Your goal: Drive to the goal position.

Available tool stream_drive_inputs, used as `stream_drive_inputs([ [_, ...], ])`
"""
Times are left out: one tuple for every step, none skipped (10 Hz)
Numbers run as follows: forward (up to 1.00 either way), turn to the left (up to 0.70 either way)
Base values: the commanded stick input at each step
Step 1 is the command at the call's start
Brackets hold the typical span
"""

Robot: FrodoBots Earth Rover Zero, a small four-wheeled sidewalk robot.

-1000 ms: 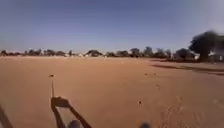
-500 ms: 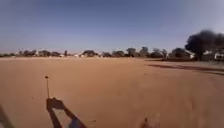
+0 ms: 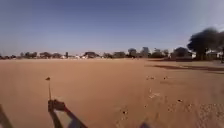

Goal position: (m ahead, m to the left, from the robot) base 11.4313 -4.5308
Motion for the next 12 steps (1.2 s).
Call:
stream_drive_inputs([
  [1.0,0.29],
  [1.0,0.05],
  [1.0,0.0],
  [1.0,0.0],
  [1.0,0.0],
  [1.0,0.0],
  [1.0,0.0],
  [1.0,0.0],
  [1.0,0.0],
  [1.0,0.0],
  [1.0,0.0],
  [1.0,0.0],
])
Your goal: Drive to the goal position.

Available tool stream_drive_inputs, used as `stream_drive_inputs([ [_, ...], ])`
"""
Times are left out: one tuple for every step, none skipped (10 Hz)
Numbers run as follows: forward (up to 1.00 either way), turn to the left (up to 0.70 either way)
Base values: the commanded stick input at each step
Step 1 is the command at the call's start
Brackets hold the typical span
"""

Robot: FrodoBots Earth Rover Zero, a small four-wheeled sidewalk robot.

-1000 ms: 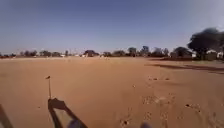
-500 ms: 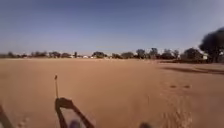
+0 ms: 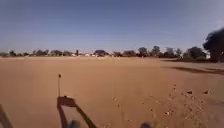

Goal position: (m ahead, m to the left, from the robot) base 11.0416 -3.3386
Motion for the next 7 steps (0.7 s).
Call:
stream_drive_inputs([
  [1.0,-0.02],
  [1.0,-0.18],
  [1.0,-0.35],
  [1.0,-0.37],
  [1.0,-0.18],
  [1.0,0.0],
  [1.0,0.0],
])
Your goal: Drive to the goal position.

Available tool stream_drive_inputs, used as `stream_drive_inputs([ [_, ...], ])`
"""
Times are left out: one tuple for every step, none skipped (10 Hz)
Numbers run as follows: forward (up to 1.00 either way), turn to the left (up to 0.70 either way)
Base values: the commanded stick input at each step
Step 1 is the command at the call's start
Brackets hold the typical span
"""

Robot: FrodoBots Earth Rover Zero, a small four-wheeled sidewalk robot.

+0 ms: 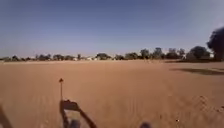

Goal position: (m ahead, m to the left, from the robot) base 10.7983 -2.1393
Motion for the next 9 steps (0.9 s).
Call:
stream_drive_inputs([
  [1.0,0.0],
  [1.0,0.0],
  [1.0,0.0],
  [1.0,0.0],
  [1.0,0.0],
  [1.0,0.0],
  [1.0,0.0],
  [1.0,0.0],
  [1.0,0.0],
])
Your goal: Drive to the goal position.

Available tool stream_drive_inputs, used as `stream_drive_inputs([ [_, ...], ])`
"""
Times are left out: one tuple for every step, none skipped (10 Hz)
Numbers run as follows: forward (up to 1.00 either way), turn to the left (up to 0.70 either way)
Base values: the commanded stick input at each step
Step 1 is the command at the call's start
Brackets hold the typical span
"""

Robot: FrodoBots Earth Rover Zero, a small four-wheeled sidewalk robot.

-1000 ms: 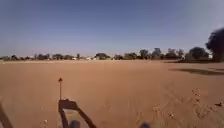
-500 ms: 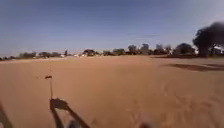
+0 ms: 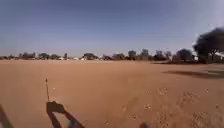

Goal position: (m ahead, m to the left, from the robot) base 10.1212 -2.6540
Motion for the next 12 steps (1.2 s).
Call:
stream_drive_inputs([
  [1.0,0.0],
  [1.0,0.0],
  [1.0,0.0],
  [1.0,0.0],
  [1.0,0.0],
  [1.0,0.0],
  [1.0,0.0],
  [1.0,0.0],
  [1.0,0.0],
  [1.0,0.0],
  [1.0,0.0],
  [1.0,0.0],
])
